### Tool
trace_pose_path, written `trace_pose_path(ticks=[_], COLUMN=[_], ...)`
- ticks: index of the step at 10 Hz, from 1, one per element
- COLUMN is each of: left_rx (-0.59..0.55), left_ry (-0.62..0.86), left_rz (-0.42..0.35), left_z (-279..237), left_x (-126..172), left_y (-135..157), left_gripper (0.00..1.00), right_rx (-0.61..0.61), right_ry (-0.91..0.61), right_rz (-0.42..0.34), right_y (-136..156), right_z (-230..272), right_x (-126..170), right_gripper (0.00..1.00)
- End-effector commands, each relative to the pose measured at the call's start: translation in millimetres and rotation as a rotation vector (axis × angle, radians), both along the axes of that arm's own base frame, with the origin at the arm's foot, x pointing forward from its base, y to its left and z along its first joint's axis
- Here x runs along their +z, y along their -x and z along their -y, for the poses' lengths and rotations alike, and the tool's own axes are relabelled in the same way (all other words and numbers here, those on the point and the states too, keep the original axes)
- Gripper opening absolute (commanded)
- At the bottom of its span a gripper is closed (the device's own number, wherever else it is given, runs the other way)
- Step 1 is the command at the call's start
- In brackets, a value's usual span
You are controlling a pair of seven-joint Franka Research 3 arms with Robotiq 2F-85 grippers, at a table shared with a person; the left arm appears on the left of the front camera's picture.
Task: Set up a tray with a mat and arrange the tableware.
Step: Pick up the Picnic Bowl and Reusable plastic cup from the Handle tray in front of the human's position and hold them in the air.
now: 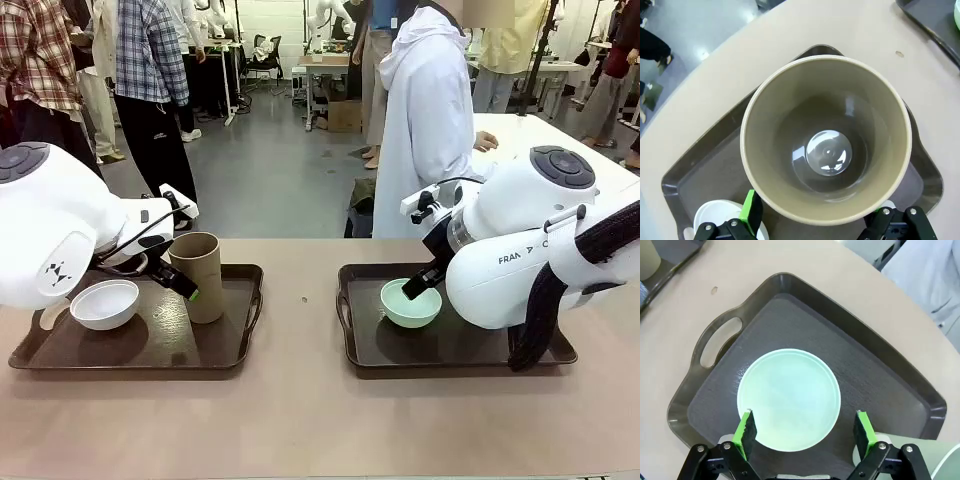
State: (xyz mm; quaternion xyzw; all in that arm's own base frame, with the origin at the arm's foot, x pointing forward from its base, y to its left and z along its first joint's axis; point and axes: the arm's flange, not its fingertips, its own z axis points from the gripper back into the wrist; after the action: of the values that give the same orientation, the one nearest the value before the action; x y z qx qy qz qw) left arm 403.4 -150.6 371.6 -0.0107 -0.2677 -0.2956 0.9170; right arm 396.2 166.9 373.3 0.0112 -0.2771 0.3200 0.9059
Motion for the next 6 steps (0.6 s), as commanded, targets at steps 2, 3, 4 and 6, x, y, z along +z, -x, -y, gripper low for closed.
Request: trace_pose_path(ticks=[2, 3, 4, 6], left_rx=[0.000, 0.000, 0.000, 0.000], left_ry=[0.000, 0.000, 0.000, 0.000], left_rz=[0.000, 0.000, 0.000, 0.000], left_z=[0.0, 0.0, 0.0, 0.0], left_x=[0.0, 0.0, 0.0, 0.0], left_y=[0.0, 0.0, 0.0, 0.0], left_gripper=[1.00, 1.00, 1.00, 1.00], right_rx=[0.000, 0.000, 0.000, 0.000], right_ry=[0.000, 0.000, 0.000, 0.000], right_rz=[0.000, 0.000, 0.000, 0.000], right_y=[0.0, 0.0, 0.0, 0.0], right_z=[0.0, 0.0, 0.0, 0.0], right_x=[0.0, 0.0, 0.0, 0.0], right_gripper=[1.00, 1.00, 1.00, 1.00])
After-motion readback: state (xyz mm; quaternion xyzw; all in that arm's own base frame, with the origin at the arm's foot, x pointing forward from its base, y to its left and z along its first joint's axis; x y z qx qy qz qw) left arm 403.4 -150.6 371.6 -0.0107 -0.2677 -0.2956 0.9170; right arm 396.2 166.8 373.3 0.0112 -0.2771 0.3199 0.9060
